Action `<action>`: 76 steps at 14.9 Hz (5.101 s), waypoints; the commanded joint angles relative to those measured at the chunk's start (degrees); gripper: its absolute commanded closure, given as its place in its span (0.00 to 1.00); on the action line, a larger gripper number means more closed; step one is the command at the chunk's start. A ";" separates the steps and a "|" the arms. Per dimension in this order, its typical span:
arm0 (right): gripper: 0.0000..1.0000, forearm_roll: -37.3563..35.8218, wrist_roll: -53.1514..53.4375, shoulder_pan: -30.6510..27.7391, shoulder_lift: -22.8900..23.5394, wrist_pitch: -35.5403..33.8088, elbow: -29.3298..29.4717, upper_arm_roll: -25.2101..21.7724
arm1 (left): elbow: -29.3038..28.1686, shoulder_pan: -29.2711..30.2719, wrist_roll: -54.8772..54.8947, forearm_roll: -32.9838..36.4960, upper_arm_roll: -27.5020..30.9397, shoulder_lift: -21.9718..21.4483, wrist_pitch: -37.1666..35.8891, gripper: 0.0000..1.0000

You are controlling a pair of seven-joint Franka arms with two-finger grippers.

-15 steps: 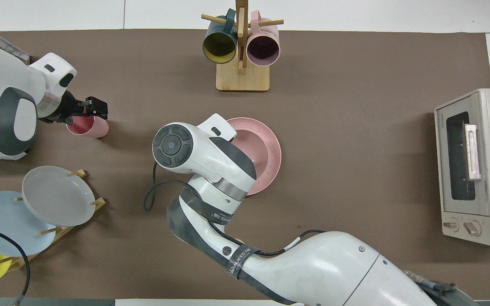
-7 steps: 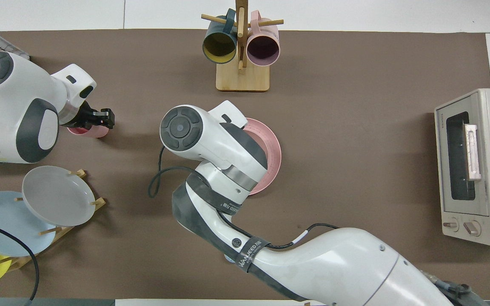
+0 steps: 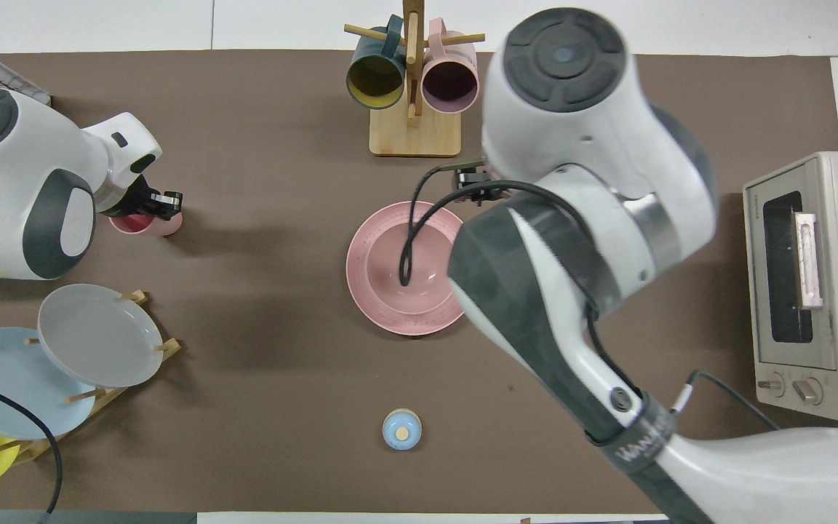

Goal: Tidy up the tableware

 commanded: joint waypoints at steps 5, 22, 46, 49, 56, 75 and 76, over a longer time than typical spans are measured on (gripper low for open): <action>0.00 9.97 -27.74 -4.02 -16.50 -2.76 -16.31 -18.63 | 32.27 -8.11 -16.94 -2.60 -0.31 4.71 -33.23 1.00; 0.00 11.81 -28.73 -4.81 -19.49 0.93 -22.20 -26.46 | 21.01 -35.73 -57.87 -2.16 -0.40 8.51 -11.33 1.00; 0.00 9.71 -31.45 -11.49 -20.72 -1.71 -22.20 -20.67 | 21.62 -33.29 -57.35 -1.81 0.13 4.06 -17.18 0.00; 0.00 9.80 -31.28 -11.05 -21.51 -1.88 -22.29 -21.82 | 21.63 -27.84 -52.62 -2.24 0.13 -2.19 -22.64 0.00; 0.00 10.76 -31.37 -10.52 -22.22 -2.06 -21.85 -21.38 | 19.27 -5.44 -16.70 -2.60 0.22 -14.33 -35.75 0.00; 0.00 10.76 -31.45 -10.70 -22.30 -2.24 -21.94 -21.38 | 12.49 2.75 -6.99 -2.95 -1.36 -19.34 -35.93 0.00; 0.00 10.76 -31.45 -10.70 -22.30 -2.24 -21.94 -21.38 | 11.35 3.72 -6.55 -2.95 -2.41 -19.69 -35.58 0.00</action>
